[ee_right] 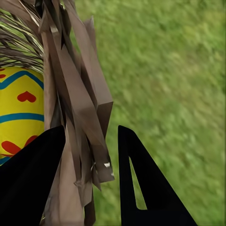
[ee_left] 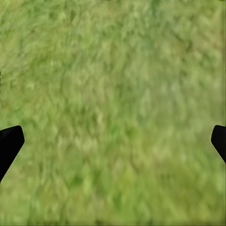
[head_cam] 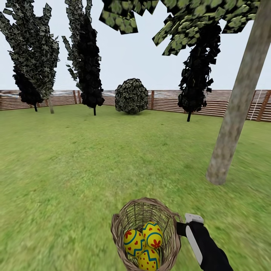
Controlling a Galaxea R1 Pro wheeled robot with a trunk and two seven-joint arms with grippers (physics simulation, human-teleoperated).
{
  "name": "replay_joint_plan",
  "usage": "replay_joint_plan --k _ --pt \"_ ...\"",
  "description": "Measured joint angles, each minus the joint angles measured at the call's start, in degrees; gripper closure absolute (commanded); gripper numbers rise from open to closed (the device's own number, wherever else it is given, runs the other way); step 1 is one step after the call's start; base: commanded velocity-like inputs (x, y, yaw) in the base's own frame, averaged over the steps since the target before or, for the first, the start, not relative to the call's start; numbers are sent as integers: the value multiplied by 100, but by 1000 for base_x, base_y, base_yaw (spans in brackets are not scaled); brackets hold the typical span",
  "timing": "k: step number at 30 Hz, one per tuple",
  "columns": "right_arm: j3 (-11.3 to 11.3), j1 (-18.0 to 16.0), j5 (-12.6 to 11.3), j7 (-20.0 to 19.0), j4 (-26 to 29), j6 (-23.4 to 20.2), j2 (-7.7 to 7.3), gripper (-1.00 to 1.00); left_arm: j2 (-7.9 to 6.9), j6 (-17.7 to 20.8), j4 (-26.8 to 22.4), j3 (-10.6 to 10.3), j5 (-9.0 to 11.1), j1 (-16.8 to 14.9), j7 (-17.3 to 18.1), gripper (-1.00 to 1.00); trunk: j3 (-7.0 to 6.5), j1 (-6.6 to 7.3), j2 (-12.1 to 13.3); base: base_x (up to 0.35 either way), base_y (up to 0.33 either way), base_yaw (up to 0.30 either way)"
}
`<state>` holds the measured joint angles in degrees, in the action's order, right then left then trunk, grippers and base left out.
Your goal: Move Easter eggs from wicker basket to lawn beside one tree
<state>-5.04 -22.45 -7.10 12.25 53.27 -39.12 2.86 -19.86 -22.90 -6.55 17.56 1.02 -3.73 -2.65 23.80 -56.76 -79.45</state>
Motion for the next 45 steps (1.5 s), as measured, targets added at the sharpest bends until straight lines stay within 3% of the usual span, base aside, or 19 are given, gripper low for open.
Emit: replay_joint_plan --k 45 --pt "19 1 10 -8 -14 173 88 100 10 -159 -2 2 0 0 10 -100 -809 989 1806 0 0 0"
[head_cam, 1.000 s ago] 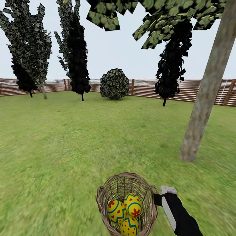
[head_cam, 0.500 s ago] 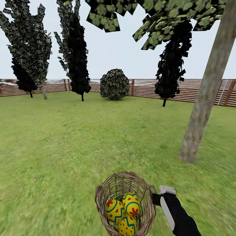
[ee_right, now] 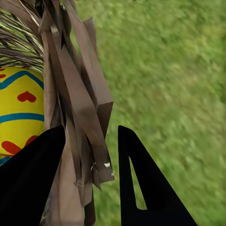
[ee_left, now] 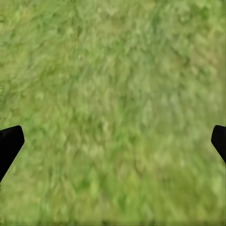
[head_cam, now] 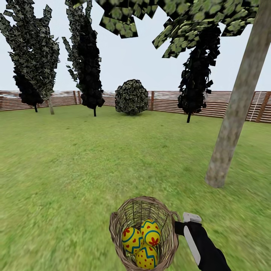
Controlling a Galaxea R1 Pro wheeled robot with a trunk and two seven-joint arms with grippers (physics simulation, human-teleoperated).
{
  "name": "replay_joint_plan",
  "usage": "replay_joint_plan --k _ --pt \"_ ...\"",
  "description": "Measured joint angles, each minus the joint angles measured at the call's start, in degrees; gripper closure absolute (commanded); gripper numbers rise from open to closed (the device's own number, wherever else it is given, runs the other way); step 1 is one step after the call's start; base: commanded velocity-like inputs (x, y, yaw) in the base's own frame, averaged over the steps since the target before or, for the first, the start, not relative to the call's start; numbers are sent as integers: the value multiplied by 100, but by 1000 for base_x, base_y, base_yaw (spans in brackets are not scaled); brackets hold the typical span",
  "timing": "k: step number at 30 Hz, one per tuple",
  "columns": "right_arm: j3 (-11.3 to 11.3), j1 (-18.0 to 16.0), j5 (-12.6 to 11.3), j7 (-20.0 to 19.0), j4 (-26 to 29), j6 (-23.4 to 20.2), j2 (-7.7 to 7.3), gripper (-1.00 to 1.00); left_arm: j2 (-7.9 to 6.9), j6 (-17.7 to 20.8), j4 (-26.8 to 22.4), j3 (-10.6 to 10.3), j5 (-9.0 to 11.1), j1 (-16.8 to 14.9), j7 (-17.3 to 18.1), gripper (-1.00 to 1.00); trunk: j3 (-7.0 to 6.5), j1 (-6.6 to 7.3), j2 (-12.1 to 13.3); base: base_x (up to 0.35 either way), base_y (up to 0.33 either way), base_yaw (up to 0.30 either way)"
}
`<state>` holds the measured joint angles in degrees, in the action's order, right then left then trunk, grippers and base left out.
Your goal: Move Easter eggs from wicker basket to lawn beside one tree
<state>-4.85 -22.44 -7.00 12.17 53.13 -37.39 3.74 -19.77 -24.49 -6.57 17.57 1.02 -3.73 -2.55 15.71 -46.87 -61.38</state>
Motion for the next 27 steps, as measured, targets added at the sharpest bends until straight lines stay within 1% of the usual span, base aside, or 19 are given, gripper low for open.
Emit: replay_joint_plan --k 27 --pt "9 7 2 0 -5 2 0 100 9 0 0 0 -5 0 5 -100 -486 594 1084 0 0 0"
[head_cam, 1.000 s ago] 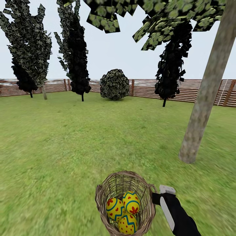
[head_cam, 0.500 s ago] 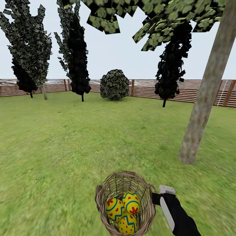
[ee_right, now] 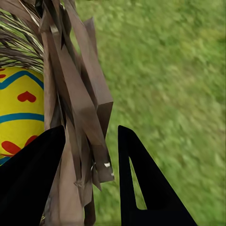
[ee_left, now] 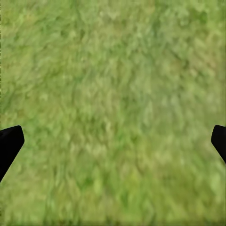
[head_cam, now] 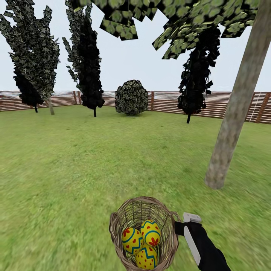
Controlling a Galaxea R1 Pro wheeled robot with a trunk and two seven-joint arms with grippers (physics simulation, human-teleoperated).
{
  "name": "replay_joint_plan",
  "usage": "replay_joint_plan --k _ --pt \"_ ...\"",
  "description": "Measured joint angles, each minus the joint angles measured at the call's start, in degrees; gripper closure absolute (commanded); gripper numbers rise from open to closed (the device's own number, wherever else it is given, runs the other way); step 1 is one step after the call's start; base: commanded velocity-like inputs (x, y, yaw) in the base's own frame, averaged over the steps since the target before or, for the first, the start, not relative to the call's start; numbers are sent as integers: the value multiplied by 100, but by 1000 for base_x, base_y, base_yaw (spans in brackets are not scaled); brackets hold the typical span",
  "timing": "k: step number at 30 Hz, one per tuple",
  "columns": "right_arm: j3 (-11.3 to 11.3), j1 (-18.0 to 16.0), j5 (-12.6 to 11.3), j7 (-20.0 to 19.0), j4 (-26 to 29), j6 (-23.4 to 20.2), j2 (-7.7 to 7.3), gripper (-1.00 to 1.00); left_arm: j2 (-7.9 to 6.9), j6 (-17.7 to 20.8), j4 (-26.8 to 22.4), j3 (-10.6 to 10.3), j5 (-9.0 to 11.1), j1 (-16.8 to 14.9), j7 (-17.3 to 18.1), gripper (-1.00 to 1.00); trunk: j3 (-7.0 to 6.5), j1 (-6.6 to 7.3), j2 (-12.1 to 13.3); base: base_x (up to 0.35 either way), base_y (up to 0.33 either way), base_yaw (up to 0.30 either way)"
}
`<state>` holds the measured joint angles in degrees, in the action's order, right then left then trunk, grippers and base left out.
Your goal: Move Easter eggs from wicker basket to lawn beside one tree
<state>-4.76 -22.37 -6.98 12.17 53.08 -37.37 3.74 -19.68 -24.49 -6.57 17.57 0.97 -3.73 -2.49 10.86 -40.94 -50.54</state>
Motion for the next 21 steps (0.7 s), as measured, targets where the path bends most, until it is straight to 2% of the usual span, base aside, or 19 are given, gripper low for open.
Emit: replay_joint_plan --k 7,10,14,21 --pt "0 1 0 0 0 1 0 100 -5 1 -6 1 0 0 42 -100 -126 154 281 0 0 0" --pt "0 1 2 0 0 0 0 100 -5 -9 -17 1 6 0 47 -100 -127 155 283 8 3 0" --pt "1 1 6 0 -1 0 -1 100 -8 -166 -10 2 1 0 56 -100 -127 157 283 191 133 0" --pt "1 1 -1 -1 0 10 -1 100 -9 -194 -1 2 0 0 57 -100 -127 157 282 261 204 0"
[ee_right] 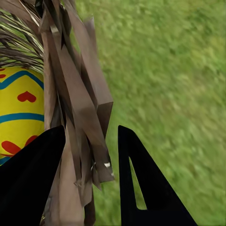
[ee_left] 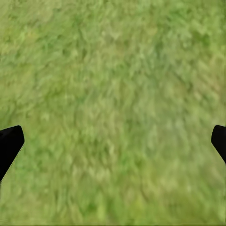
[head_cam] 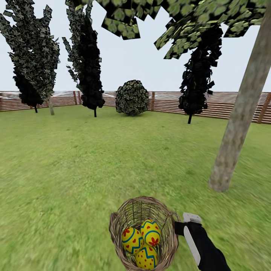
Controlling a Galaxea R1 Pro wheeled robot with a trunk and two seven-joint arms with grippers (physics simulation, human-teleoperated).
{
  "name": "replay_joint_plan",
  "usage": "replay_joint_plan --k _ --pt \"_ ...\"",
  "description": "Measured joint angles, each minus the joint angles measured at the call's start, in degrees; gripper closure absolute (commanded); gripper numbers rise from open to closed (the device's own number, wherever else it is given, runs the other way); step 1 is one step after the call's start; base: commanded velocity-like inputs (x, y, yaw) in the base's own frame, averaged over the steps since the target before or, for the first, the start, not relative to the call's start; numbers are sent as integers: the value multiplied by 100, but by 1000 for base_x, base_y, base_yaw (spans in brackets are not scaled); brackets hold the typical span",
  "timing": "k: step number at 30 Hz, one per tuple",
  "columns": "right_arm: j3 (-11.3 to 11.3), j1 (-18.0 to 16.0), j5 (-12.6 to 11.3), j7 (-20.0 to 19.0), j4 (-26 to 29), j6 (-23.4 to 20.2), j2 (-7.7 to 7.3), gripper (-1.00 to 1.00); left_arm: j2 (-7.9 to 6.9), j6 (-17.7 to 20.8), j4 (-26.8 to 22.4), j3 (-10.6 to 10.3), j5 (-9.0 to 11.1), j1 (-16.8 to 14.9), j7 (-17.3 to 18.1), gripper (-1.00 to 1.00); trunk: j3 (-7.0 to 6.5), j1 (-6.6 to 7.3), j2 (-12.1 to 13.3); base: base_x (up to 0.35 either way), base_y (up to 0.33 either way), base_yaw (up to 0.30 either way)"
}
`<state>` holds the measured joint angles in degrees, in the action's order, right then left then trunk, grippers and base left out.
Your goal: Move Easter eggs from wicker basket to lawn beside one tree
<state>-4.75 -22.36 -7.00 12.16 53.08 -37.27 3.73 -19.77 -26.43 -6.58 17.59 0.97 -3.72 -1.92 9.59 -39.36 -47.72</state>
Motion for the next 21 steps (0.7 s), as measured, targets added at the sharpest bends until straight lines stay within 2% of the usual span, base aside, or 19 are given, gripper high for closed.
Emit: replay_joint_plan --k 21 --pt "8 9 13 -5 -1 96 1 100 0 -9 0 0 0 0 0 -100 -7 0 0 273 213 -17"
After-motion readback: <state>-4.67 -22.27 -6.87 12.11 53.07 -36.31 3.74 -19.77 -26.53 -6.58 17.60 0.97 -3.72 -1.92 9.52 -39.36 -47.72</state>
